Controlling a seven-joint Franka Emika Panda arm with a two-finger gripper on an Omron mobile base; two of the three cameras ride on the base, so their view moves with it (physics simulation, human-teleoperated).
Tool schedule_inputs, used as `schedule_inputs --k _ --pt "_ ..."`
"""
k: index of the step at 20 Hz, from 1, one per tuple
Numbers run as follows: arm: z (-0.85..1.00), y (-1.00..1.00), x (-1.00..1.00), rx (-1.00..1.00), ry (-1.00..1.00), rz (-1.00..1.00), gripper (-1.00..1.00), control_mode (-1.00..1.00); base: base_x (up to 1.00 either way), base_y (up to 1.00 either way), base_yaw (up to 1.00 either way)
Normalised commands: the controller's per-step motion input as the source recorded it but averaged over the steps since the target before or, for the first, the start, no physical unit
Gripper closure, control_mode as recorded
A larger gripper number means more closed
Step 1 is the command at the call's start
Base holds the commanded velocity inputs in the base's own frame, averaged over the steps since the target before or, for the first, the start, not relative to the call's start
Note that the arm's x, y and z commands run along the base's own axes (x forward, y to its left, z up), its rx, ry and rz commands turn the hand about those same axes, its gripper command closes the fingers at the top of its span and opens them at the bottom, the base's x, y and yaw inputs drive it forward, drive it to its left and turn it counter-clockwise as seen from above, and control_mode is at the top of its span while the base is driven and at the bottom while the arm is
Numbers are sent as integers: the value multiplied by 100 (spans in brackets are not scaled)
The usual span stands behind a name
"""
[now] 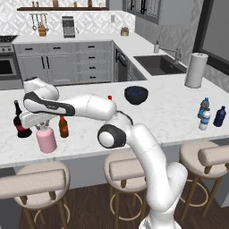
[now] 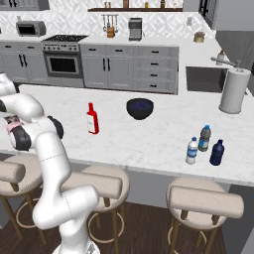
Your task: Move the plastic bottles in the middle to the plastics group, and the glass bottles in the middle to the glass group.
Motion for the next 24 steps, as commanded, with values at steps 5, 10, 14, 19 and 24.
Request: schedule_inputs --k 5,10,14,19,24 --pt "-12 -1 26 3 0 0 100 -100 0 0 0" --pt "-3 0 27 1 0 0 100 -100 0 0 0" --pt "0 0 3 0 0 0 100 -100 0 0 0" --pt "0 -1 0 0 -4 0 100 -100 0 0 0" --pt "2 0 0 0 -4 0 100 -100 0 0 0"
